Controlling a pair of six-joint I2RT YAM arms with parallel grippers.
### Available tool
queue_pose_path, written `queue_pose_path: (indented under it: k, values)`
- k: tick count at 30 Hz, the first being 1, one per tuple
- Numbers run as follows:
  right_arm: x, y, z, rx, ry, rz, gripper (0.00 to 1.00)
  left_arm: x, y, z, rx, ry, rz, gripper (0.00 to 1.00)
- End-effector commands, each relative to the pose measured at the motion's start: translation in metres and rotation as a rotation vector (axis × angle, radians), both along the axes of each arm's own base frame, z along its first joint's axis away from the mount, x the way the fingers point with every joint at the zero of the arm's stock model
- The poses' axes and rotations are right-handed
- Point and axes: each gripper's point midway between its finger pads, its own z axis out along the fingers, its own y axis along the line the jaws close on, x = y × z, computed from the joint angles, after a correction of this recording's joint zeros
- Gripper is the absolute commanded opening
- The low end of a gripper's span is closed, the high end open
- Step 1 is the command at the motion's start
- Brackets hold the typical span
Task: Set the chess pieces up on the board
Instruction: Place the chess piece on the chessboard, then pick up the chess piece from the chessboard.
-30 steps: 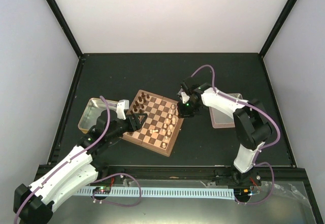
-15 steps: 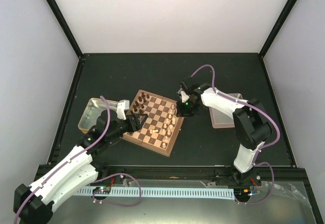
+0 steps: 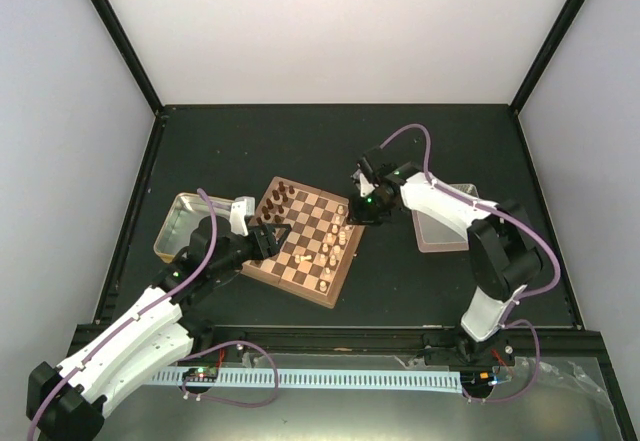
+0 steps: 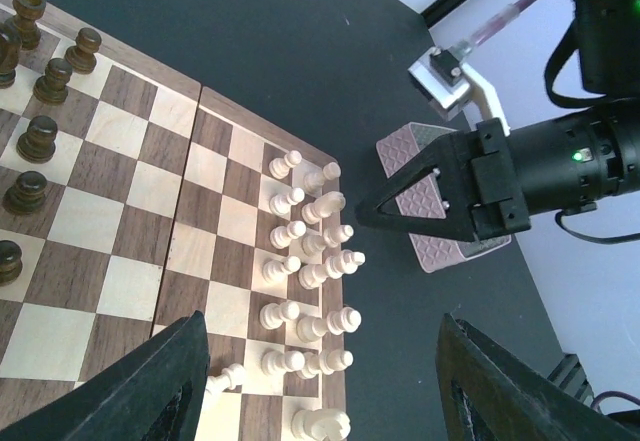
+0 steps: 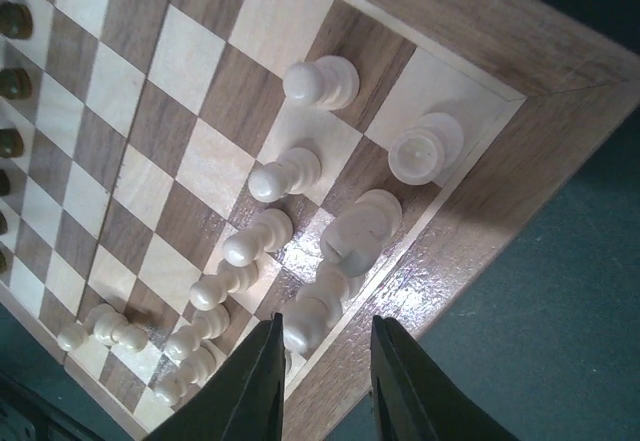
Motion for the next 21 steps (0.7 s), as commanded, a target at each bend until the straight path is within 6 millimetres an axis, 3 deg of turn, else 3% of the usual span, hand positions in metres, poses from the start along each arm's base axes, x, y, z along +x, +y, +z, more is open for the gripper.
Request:
queue_pose_path:
  k: [1, 7, 12, 15, 21]
  values:
    - [0.007, -0.003, 0.030, 0.011, -0.087, -0.048, 0.26, 0.000, 0.000, 0.005, -0.014, -0.019, -0.004, 0.64]
    - [0.009, -0.004, 0.057, 0.011, -0.171, -0.035, 0.31, 0.000, 0.004, 0.004, -0.004, -0.022, 0.014, 0.64]
    - [-0.005, 0.024, 0.066, -0.059, -0.255, 0.104, 0.36, 0.002, 0.014, -0.006, 0.015, 0.006, 0.075, 0.64]
    - [-0.017, 0.045, 0.062, -0.100, -0.282, 0.201, 0.39, 0.003, 0.029, -0.019, 0.029, 0.045, 0.165, 0.64]
    - [-0.050, 0.085, 0.033, -0.131, -0.254, 0.378, 0.41, 0.000, 0.053, -0.033, -0.004, 0.038, 0.290, 0.64]
